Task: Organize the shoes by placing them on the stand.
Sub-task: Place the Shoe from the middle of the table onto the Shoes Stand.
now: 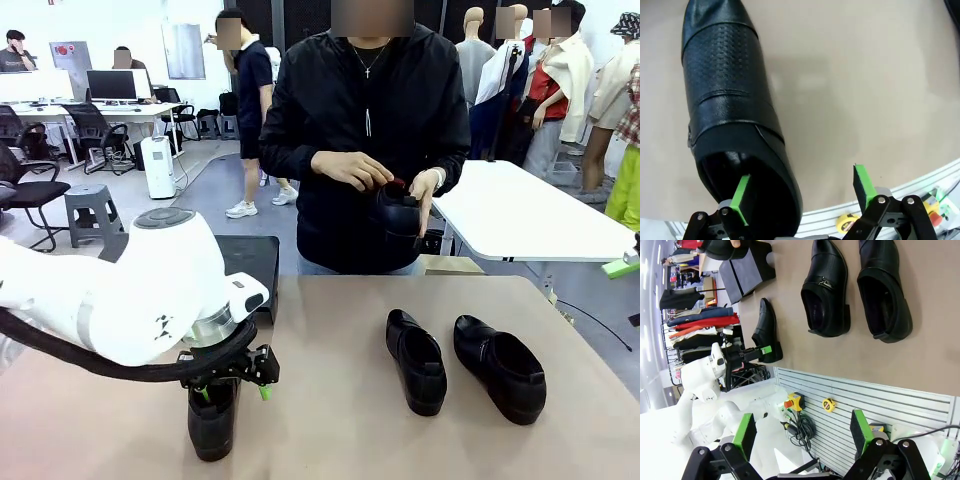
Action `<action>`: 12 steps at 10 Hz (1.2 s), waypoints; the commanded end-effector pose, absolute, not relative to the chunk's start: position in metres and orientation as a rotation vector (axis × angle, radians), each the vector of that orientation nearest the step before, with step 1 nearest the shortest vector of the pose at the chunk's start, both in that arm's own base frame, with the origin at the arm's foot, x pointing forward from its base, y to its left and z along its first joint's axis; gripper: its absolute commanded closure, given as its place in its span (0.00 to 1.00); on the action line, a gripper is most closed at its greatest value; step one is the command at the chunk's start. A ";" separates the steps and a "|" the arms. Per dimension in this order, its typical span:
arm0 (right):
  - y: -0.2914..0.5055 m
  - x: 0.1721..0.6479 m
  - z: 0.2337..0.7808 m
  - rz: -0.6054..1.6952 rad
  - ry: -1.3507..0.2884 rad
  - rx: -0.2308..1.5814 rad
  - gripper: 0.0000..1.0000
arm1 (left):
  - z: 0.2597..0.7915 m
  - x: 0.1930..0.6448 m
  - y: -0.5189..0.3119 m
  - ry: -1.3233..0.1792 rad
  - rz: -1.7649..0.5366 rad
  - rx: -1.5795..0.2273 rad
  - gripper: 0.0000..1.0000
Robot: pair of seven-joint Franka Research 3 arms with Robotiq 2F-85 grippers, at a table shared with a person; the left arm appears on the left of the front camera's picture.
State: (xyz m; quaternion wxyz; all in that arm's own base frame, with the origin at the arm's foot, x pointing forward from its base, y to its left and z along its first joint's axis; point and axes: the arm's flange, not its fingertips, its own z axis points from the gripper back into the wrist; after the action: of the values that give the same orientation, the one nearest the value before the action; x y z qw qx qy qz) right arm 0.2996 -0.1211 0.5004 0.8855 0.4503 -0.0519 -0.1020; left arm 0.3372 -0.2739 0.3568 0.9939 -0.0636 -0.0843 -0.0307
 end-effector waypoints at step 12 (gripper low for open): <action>-0.122 0.299 0.504 -0.223 -0.097 0.941 0.00 | 0.350 0.346 -0.282 -0.160 -0.016 -0.040 1.00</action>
State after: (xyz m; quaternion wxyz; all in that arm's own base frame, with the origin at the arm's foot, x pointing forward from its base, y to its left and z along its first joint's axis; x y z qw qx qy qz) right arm 0.2996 -0.1212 0.5004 0.8855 0.4503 -0.0519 -0.1021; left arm 0.3434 -0.2804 0.3468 0.9967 -0.0287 -0.0744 -0.0138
